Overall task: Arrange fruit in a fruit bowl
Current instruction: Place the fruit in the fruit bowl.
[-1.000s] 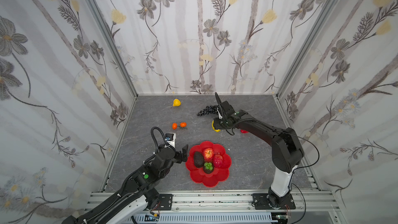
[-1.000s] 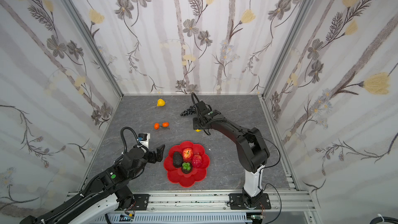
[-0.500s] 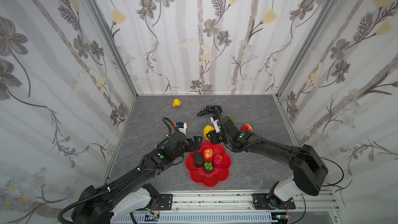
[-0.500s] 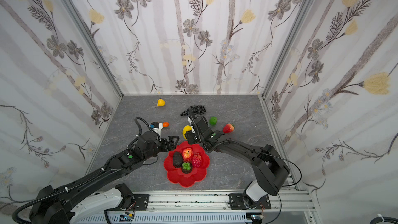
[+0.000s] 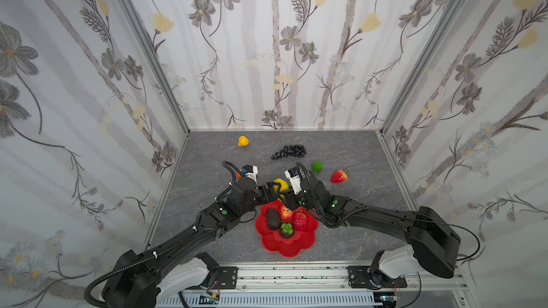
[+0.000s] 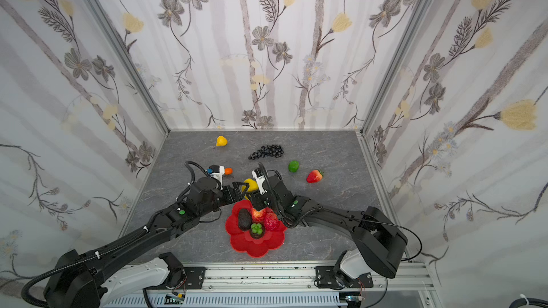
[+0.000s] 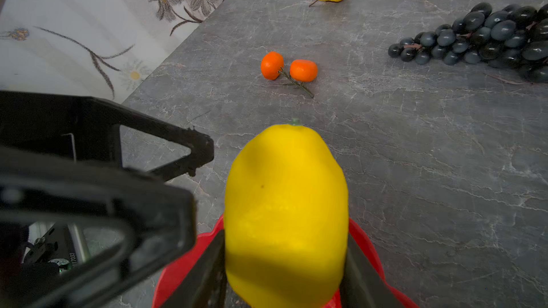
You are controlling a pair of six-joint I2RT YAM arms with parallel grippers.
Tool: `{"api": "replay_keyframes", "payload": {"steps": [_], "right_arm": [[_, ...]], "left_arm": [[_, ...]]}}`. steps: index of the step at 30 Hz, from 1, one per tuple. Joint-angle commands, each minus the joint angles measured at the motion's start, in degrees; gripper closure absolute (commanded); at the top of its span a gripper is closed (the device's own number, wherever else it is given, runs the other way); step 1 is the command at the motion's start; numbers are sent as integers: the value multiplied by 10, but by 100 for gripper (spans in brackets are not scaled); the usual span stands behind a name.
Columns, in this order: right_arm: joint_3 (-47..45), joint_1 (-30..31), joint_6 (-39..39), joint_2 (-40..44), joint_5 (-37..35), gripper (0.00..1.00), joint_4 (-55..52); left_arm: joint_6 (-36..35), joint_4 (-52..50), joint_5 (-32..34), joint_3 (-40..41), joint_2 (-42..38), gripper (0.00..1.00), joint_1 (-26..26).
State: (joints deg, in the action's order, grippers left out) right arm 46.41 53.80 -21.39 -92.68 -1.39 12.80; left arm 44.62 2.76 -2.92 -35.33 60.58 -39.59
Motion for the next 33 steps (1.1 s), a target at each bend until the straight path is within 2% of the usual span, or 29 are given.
{"api": "replay_keyframes", "payload": {"steps": [1, 10, 23, 33], "right_arm": [[-11, 10, 15, 21, -2, 53, 64], [-29, 31, 37, 40, -5, 54, 99], [-19, 38, 36, 35, -42, 53, 76], [-10, 37, 27, 45, -62, 42, 39]], "left_arm": [[8, 14, 4, -2, 0, 11, 3], [13, 30, -24, -2, 19, 22, 7], [0, 31, -57, -9, 26, 52, 7], [-26, -1, -49, -21, 24, 59, 7]]}}
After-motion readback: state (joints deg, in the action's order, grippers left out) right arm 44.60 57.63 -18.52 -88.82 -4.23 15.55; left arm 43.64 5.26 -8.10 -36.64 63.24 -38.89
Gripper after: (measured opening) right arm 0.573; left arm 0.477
